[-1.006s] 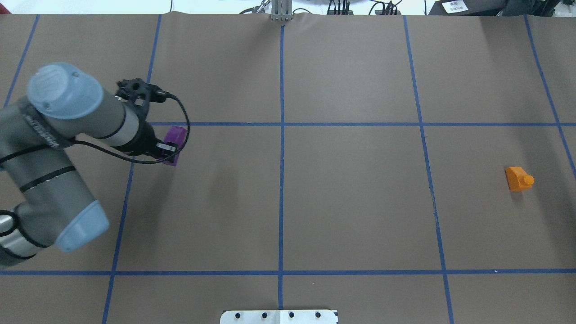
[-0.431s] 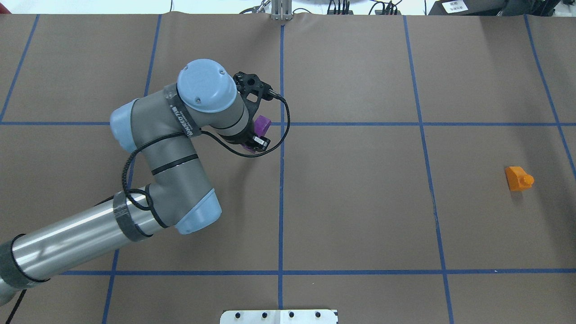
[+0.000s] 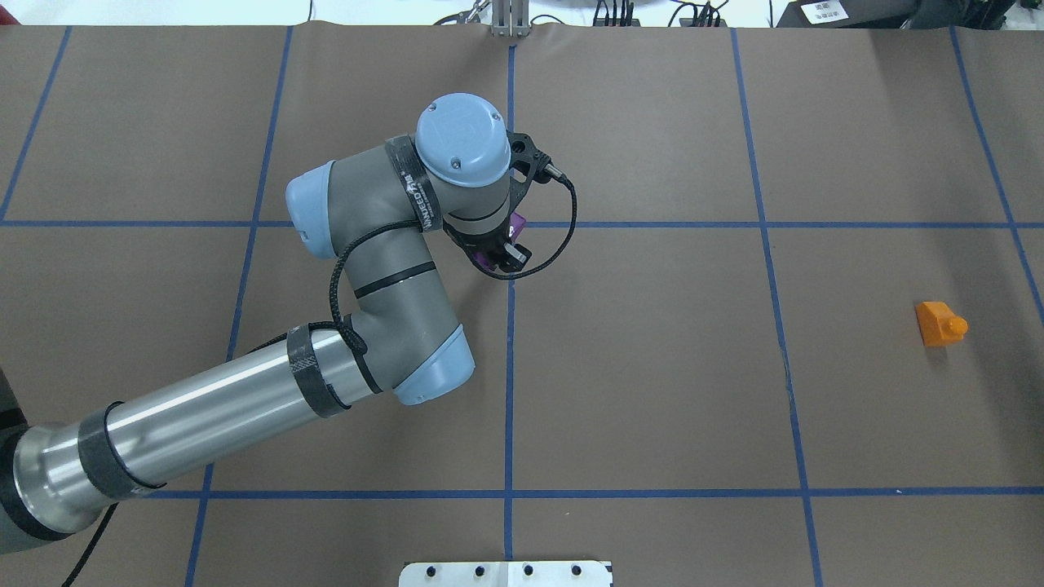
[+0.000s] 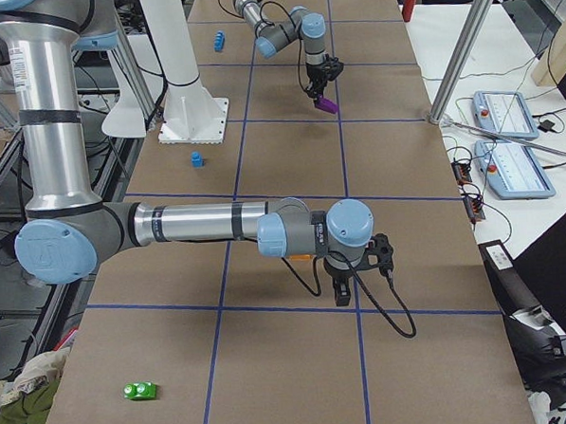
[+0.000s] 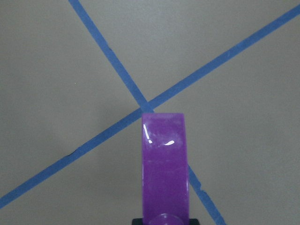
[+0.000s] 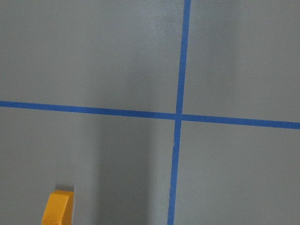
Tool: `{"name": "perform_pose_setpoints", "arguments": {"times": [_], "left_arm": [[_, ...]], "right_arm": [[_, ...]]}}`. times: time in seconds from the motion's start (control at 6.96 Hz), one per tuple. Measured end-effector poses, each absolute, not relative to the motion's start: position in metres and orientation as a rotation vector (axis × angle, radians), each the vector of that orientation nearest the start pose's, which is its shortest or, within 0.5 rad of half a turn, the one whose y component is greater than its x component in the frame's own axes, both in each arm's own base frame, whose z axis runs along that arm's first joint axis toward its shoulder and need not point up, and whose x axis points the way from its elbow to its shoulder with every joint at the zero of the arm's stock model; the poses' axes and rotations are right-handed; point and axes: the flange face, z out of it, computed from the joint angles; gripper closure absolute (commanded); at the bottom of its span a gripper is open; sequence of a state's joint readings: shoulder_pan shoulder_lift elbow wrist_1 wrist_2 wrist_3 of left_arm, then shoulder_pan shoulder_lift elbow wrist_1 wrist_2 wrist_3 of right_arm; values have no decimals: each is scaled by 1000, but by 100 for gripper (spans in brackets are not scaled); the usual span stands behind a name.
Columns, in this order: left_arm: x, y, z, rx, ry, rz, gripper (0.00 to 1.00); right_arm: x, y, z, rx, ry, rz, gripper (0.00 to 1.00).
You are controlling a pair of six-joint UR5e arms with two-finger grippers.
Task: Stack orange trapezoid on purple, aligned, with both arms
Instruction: 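Carry the purple block with the left gripper to the table center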
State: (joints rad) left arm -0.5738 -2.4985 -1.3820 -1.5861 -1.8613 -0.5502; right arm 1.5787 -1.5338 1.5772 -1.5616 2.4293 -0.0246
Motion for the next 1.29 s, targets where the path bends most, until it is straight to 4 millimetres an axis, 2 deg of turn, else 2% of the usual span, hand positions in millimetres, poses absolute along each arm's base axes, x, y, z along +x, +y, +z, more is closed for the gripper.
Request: {"name": "perform_pose_setpoints", "arguments": {"times": [0.72,1.01,1.15,1.29], "left_arm": [[619,-484,159,316,724,582,100],[625,-484,165,307,716,589,67],[626,-485,167,306,713,593,18],[627,-485,167,309,717,593,0]], "right_arm": [[61,-514,626,51,-865,-2,0],[61,-515,624,48,-871,8,0],[61,-515,624,48,-872,9,0],[61,-515,625,47,-873,9,0]]}}
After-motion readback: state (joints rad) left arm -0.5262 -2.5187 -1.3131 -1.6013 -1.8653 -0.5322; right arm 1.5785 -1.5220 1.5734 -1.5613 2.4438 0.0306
